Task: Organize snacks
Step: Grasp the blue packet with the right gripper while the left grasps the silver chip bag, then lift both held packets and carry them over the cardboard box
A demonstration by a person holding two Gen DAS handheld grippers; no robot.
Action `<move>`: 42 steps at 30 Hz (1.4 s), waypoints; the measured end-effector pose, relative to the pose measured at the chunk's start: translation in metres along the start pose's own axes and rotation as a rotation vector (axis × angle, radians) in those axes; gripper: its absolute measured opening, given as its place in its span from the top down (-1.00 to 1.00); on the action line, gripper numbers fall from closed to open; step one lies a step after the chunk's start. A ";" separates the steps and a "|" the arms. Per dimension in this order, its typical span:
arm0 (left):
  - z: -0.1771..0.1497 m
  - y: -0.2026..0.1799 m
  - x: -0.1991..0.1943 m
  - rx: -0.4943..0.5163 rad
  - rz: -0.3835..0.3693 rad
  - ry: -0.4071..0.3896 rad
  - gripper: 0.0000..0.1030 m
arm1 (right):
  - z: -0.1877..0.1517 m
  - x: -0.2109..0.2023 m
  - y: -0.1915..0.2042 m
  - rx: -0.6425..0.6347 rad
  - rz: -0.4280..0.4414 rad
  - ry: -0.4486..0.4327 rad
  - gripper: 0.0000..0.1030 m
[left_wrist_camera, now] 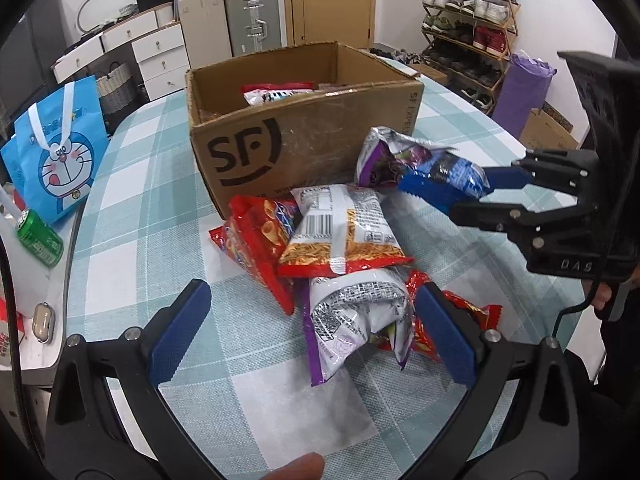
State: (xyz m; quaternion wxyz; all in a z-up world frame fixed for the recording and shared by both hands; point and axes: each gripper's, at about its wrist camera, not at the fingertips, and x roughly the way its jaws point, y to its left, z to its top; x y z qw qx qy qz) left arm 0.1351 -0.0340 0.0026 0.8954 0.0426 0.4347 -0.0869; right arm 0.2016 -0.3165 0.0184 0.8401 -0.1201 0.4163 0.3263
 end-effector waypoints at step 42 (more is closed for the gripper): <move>-0.007 -0.007 -0.008 -0.016 -0.183 -0.057 -0.03 | 0.005 -0.027 0.009 -0.029 0.071 -0.101 0.17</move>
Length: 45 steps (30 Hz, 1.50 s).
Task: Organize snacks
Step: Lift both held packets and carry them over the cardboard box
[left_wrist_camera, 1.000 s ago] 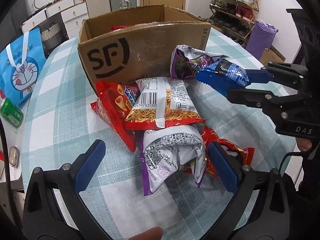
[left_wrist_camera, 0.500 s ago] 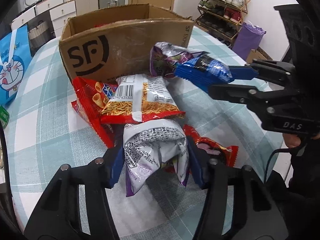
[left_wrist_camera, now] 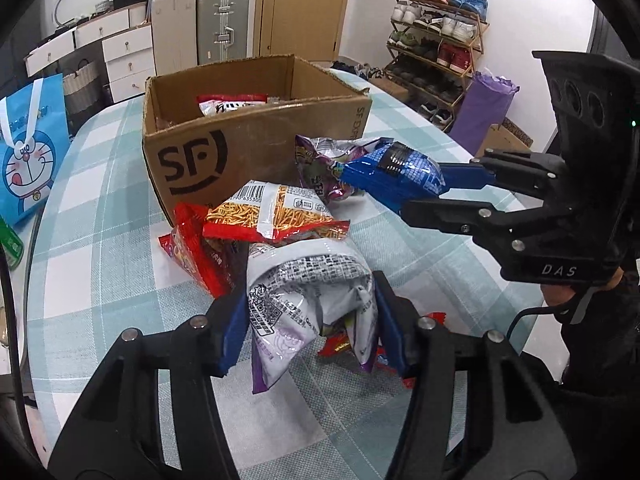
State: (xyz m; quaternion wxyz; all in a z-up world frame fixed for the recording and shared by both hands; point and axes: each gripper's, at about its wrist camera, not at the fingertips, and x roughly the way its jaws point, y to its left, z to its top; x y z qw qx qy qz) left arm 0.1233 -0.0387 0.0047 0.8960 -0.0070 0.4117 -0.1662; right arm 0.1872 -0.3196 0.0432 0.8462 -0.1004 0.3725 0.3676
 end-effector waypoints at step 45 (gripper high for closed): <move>0.045 0.032 -0.081 -0.145 0.140 -0.304 -0.04 | 0.026 -0.036 -0.022 0.167 -0.068 -0.221 0.17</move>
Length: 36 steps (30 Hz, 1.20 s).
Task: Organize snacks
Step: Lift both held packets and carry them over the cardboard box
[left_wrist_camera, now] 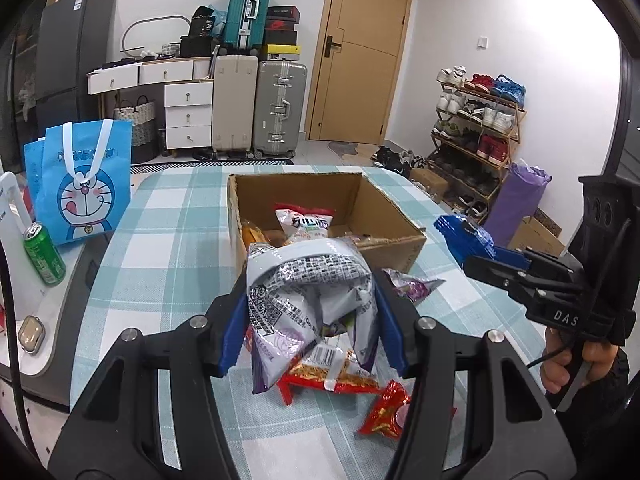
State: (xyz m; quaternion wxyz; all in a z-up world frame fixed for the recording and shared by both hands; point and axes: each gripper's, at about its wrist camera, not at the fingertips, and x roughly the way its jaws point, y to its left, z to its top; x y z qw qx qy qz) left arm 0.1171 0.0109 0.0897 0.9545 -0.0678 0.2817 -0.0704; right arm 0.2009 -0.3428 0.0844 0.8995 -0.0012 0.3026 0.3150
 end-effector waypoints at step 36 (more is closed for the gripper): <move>0.067 0.021 0.107 -0.018 0.112 0.010 -0.04 | 0.052 0.081 -0.010 0.011 -0.028 0.082 0.17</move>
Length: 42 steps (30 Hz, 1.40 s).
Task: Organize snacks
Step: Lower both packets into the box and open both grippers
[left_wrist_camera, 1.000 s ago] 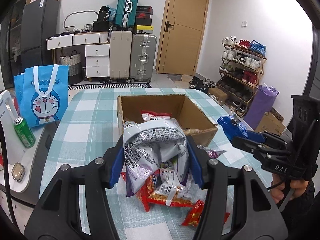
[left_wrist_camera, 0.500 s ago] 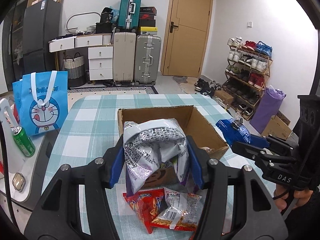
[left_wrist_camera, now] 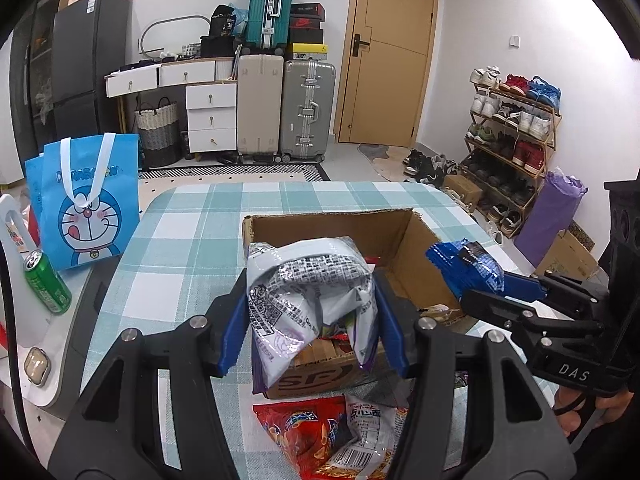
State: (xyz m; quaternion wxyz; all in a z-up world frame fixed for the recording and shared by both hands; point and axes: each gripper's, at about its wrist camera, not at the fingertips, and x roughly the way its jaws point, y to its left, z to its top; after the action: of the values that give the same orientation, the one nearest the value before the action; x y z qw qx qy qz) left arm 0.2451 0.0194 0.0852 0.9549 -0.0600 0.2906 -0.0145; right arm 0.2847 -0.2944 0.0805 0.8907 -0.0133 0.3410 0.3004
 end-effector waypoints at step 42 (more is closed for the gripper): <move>-0.031 -0.004 -0.024 0.031 0.032 0.060 -0.99 | -0.027 -0.041 -0.025 0.043 -0.028 -0.019 -0.99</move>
State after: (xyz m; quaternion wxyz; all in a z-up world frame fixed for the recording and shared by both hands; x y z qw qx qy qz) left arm 0.2079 0.0136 0.0738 0.9467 -0.0400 0.3196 -0.0056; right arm 0.2579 -0.3422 0.0807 0.8980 0.0038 0.3388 0.2807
